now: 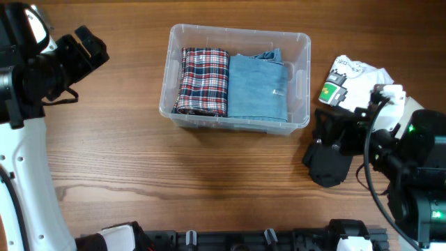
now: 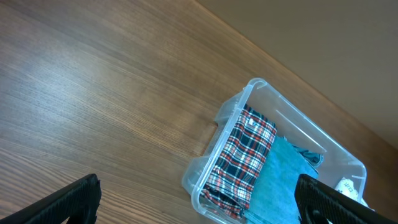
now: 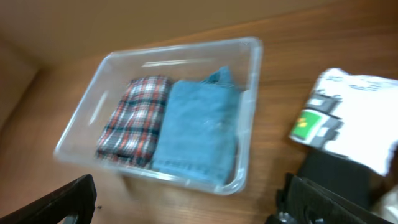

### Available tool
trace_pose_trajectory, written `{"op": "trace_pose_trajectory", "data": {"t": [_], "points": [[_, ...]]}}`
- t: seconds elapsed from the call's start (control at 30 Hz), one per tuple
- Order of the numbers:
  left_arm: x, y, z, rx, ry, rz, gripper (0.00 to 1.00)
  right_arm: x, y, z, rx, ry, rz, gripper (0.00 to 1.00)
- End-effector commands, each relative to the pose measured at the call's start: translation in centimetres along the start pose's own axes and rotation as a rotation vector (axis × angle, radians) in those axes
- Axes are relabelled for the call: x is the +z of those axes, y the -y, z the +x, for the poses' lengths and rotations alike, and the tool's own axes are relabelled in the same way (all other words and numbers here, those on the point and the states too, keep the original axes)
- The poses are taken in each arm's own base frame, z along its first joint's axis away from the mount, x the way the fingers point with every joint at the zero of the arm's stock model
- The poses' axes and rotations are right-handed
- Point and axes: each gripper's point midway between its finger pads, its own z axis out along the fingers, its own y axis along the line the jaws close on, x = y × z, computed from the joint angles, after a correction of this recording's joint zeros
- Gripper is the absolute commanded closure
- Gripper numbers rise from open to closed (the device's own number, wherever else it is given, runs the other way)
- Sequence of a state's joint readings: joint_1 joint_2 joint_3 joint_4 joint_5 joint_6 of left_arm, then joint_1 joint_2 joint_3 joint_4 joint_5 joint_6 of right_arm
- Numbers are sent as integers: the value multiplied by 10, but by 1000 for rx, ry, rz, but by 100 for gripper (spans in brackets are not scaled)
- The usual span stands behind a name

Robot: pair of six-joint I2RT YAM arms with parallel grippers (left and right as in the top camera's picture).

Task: Pack container
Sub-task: 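Reach the right gripper to the cream folded cloth and grasp it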

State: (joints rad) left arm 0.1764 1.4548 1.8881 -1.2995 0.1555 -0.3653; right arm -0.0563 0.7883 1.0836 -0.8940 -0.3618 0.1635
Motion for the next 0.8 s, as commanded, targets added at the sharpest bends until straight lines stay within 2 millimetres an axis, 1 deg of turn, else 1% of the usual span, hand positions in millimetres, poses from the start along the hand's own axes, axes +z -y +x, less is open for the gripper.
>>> {"op": "trace_pose_trajectory", "data": {"t": [0.0,0.07,0.13,0.17,0.23,0.3,0.37,0.43,0.5,0.57,0.6,0.63,0.67,0.73,0.77], "points": [[-1,0,-1,-13,2,7,0,2,47,-16,206,72,248,0],[-1,0,-1,-13,2,7,0,14,70,-16,303,50,296,0],[-1,0,-1,-13,2,7,0,22,83,-16,341,30,304,0],[-1,0,-1,-13,2,7,0,32,101,-16,375,6,320,0],[-1,0,-1,-13,2,7,0,43,139,-13,449,-25,352,0],[-1,0,-1,-13,2,7,0,46,165,-15,483,-33,337,0],[-1,0,-1,-13,2,7,0,33,201,-17,552,-7,396,0],[-1,0,-1,-13,2,7,1,16,229,-17,604,30,459,0],[-1,0,-1,-13,2,7,0,-2,254,-10,670,61,519,0],[-1,0,-1,-13,2,7,0,-14,278,1,755,76,564,0],[-1,0,-1,-13,2,7,0,-17,287,7,788,75,573,0],[-1,0,-1,-13,2,7,0,-19,299,16,835,67,581,0],[-1,0,-1,-13,2,7,0,-18,306,21,861,61,578,0],[-1,0,-1,-13,2,7,0,-17,333,45,927,22,597,0],[-1,0,-1,-13,2,7,0,-16,340,53,937,4,595,0]]}}
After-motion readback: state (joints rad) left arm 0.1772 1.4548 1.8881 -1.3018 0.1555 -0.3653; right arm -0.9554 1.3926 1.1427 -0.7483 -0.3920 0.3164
